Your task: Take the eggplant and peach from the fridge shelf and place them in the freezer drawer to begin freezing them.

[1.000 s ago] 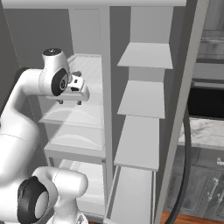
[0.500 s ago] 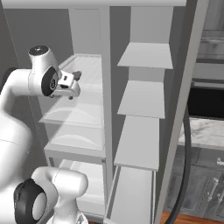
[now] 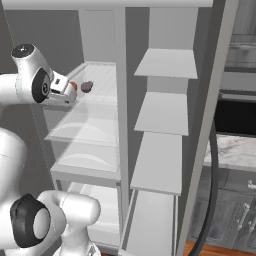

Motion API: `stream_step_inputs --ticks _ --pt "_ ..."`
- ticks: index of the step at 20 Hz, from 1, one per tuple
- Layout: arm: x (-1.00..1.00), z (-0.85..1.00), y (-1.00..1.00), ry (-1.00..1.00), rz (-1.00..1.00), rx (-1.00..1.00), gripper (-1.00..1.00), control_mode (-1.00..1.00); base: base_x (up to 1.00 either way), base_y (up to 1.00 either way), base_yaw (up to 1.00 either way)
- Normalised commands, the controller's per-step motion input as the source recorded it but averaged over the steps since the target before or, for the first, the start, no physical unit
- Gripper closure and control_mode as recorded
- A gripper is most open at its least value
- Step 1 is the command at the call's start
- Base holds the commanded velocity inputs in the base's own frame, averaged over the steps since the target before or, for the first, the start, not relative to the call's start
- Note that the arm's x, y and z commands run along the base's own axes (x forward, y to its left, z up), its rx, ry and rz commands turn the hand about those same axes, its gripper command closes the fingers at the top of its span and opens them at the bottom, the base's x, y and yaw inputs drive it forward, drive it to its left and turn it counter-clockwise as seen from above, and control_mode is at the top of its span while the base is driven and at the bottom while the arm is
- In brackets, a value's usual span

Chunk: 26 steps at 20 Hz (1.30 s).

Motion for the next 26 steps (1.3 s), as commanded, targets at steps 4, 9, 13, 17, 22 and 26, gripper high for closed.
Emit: stream_step_inputs --ticks 4,9,13,17,22,26 --pt "0.69 0.06 0.28 0.02 -0.08 0.01 -1.00 -1.00 0.00 0.00 0.00" --pt "0.80 0.00 0.16 0.07 0.00 0.00 -1.00 -1.00 0.00 0.00 0.00" --pt "0.52 -0.01 0.26 0.00 0.00 0.00 -1.00 -1.00 0.00 0.00 0.00" --pt "0.36 -0.20 0.18 0.00 0.00 0.00 -1.00 -1.00 0.00 0.00 0.00" --pt "0.21 -0.32 0.04 0.00 -0.01 0.02 -1.00 -1.00 0.00 0.00 0.00" --pt "0.36 -0.28 0.00 0.00 -0.02 0.00 -1.00 -1.00 0.00 0.00 0.00"
